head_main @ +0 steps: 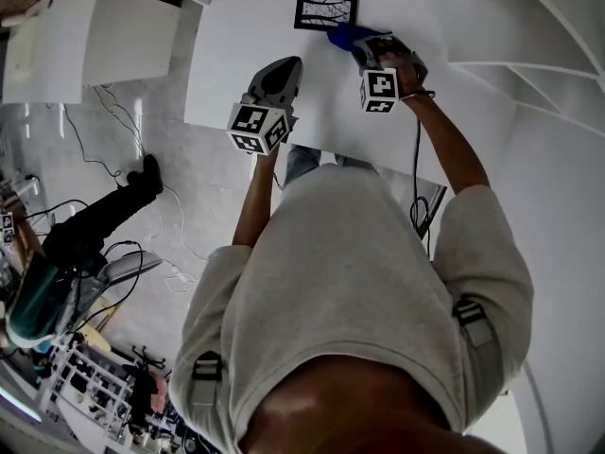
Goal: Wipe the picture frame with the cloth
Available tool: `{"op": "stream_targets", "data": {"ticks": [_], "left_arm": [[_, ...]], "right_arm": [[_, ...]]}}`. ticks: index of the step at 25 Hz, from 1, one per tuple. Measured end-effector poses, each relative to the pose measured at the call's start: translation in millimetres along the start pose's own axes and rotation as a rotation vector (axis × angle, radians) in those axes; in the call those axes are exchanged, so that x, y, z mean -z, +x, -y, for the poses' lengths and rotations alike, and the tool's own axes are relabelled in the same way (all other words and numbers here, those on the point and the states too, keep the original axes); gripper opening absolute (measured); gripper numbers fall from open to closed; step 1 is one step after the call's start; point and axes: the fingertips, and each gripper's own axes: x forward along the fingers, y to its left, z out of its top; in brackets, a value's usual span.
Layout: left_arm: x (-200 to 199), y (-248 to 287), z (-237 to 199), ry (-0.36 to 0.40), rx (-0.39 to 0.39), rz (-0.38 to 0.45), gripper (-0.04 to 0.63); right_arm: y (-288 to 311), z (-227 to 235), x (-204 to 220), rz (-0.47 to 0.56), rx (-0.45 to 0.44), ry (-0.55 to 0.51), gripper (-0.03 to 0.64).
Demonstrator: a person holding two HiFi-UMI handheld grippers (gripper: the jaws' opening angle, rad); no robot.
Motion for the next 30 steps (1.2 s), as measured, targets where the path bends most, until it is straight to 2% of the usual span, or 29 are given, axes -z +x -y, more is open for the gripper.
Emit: {"op": "stream_targets", "data": {"ticks": [8, 18, 25, 30], "left_arm": [[-4, 5, -1, -0.004, -0.001, 0.013, 0.017], [-9, 3, -9, -0.017, -0.020, 0.025, 0.017], [-15, 2, -20, -0.027, -0.043, 0.036, 0.017], [-12, -2, -27, -0.035, -0.053, 0.029, 0.017]], "right_arm": [[-17, 17, -5, 0.038, 0.030, 0.005, 0.061], [4, 111, 10, 0.001, 0.145, 0.075, 0.061], [43, 156, 17, -0.046, 0.154, 0.093, 0.061], [65, 168, 13, -0.069, 0.133, 0.100, 0.061]]}}
